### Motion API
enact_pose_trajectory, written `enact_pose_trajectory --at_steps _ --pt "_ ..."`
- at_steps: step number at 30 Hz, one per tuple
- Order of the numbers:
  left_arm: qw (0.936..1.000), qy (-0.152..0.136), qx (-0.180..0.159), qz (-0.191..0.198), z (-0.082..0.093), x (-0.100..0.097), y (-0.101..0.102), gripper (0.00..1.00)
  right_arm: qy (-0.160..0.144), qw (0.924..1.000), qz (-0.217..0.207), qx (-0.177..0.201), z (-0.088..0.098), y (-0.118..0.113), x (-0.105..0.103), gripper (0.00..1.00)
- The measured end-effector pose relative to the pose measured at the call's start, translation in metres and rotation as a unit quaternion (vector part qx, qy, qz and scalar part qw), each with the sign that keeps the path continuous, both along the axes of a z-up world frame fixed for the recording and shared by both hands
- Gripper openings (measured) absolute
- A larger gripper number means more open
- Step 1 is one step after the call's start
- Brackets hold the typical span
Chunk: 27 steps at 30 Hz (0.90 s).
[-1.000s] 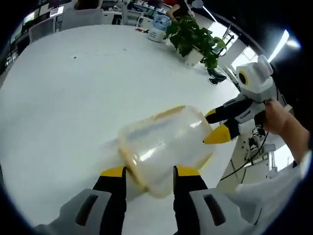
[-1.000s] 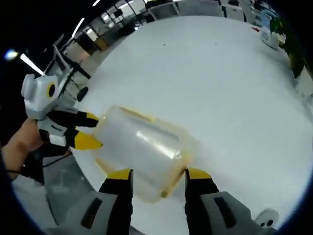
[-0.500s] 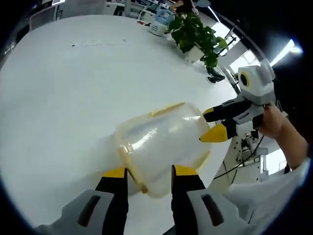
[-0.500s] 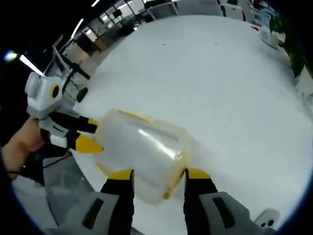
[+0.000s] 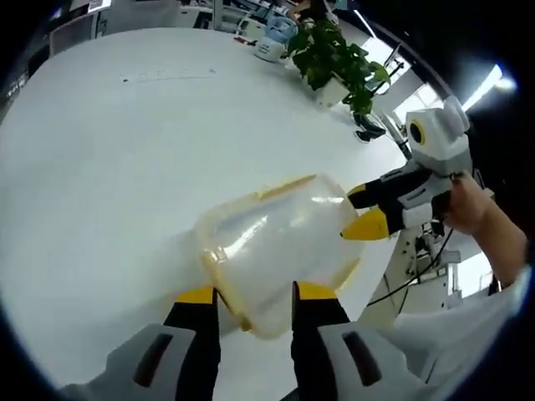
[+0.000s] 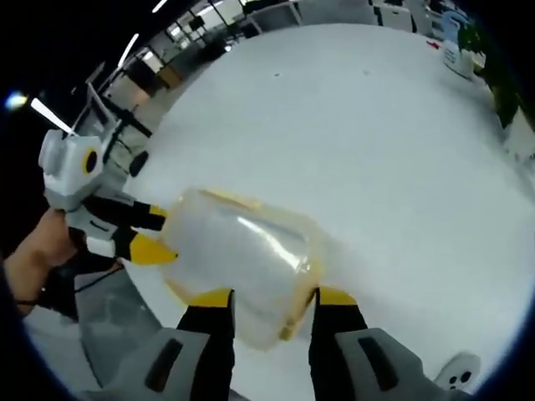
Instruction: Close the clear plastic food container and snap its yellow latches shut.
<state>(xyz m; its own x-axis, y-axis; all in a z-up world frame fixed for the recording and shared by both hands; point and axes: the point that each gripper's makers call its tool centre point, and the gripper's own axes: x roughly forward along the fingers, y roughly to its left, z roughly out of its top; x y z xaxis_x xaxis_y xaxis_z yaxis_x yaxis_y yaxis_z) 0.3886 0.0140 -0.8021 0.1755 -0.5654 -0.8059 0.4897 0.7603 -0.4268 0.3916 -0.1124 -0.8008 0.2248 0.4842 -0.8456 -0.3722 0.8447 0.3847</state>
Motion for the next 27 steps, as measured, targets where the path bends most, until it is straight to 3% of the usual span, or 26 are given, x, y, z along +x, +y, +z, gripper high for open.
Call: enact_pose_trajectory --at_steps 3,7,11,17,24,25,26,27 --pt "1.0000 0.001 -0.005 0.000 0.0000 0.0009 0.0007 0.32 -0.013 0.9998 -0.006 0.012 0.0007 -0.0024 0.0002 0.35" --pt "0.9999 -0.002 -0.011 0.004 0.0005 0.0020 0.0021 0.35 -0.009 0.9998 -0.007 -0.015 -0.0003 -0.0031 0.0059 0.37" --pt "1.0000 -0.006 -0.008 0.001 0.0002 0.0049 0.0034 0.37 0.001 1.0000 -0.008 0.002 0.0008 -0.0062 0.0038 0.37" --pt "0.9999 -0.009 -0.005 -0.002 0.0013 0.0048 0.0029 0.37 -0.004 1.0000 0.001 -0.007 0.0012 -0.0033 0.0024 0.38" --pt "0.9998 -0.019 -0.001 -0.008 0.0016 0.0033 0.0009 0.34 0.006 0.9998 0.002 -0.020 -0.0002 -0.0005 0.0020 0.35" --pt "0.9998 -0.019 -0.002 -0.006 0.0024 0.0035 -0.0020 0.33 -0.014 0.9997 0.011 -0.016 0.0004 0.0028 0.0089 0.33" --pt "0.9999 -0.017 0.001 -0.001 0.0032 0.0039 0.0000 0.33 0.003 0.9998 0.006 -0.018 0.0030 0.0019 0.0065 0.33" --pt "0.9998 -0.019 -0.001 -0.002 0.0040 0.0052 -0.0005 0.32 -0.001 0.9999 0.000 -0.015 0.0030 0.0008 0.0086 0.32"
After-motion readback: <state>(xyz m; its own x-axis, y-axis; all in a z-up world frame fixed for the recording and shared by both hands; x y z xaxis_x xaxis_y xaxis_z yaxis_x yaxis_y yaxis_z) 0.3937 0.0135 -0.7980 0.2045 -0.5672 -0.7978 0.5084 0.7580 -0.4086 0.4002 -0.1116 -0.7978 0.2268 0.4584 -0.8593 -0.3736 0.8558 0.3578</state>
